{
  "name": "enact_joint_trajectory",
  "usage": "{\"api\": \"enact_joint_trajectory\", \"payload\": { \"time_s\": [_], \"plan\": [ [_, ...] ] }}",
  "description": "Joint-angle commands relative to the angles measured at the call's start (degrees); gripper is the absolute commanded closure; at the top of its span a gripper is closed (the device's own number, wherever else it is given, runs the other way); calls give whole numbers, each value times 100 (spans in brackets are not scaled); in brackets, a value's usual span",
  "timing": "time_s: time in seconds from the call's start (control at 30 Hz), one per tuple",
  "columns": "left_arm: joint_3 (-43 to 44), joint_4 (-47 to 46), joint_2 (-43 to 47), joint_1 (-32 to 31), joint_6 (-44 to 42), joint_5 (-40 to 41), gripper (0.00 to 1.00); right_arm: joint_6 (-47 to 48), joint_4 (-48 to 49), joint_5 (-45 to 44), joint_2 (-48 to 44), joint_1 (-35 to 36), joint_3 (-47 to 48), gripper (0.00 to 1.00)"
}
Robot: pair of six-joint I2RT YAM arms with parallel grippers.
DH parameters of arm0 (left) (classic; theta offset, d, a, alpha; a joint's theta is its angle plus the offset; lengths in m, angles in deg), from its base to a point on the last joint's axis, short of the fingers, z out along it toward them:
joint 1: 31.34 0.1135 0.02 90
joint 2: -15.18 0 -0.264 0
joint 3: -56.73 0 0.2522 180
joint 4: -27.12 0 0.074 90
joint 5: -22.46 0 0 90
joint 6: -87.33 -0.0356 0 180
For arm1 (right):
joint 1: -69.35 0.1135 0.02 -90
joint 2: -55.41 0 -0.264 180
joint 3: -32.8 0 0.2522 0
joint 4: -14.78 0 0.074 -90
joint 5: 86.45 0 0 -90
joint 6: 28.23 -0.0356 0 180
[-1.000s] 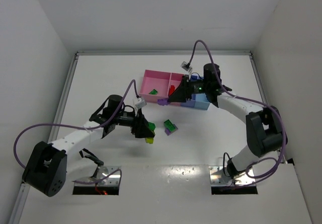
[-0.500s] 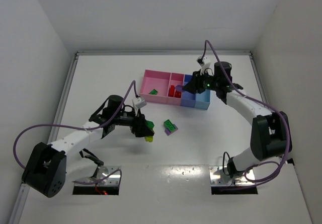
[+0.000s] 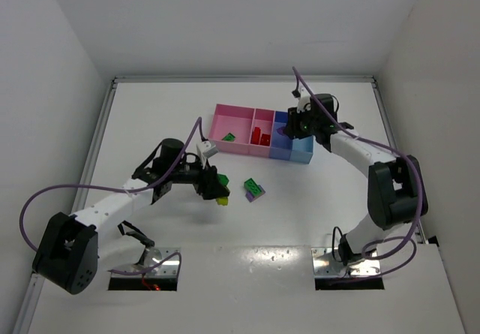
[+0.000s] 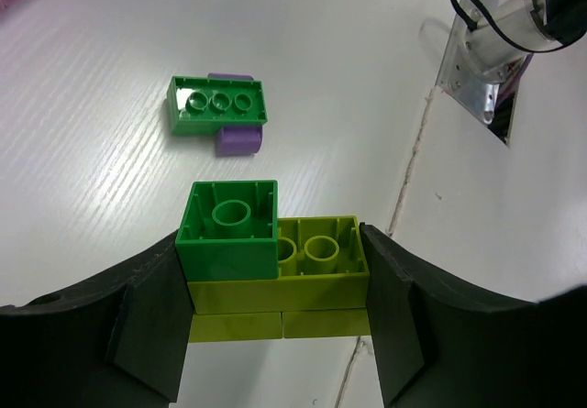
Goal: Sort the legos into containers by color
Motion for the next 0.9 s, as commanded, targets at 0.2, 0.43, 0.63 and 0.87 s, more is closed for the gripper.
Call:
{"api": "enact_joint_trajectory", "payload": {
  "time_s": [0.2, 0.43, 0.63, 0.87],
  "plan": [
    [350, -99, -71, 72, -24, 132, 57, 130, -162, -279, 470, 129, 449, 59],
    [350, -151, -123, 238, 397, 448, 60, -10, 13, -217, 198, 182, 274, 29],
    [350, -266, -123, 694, 1221, 958, 68, -186, 260, 958, -566, 234, -78, 27],
    [692, -161, -369, 986, 2627, 1844, 72, -108, -223, 3140, -813, 805, 114, 26]
  ]
}}
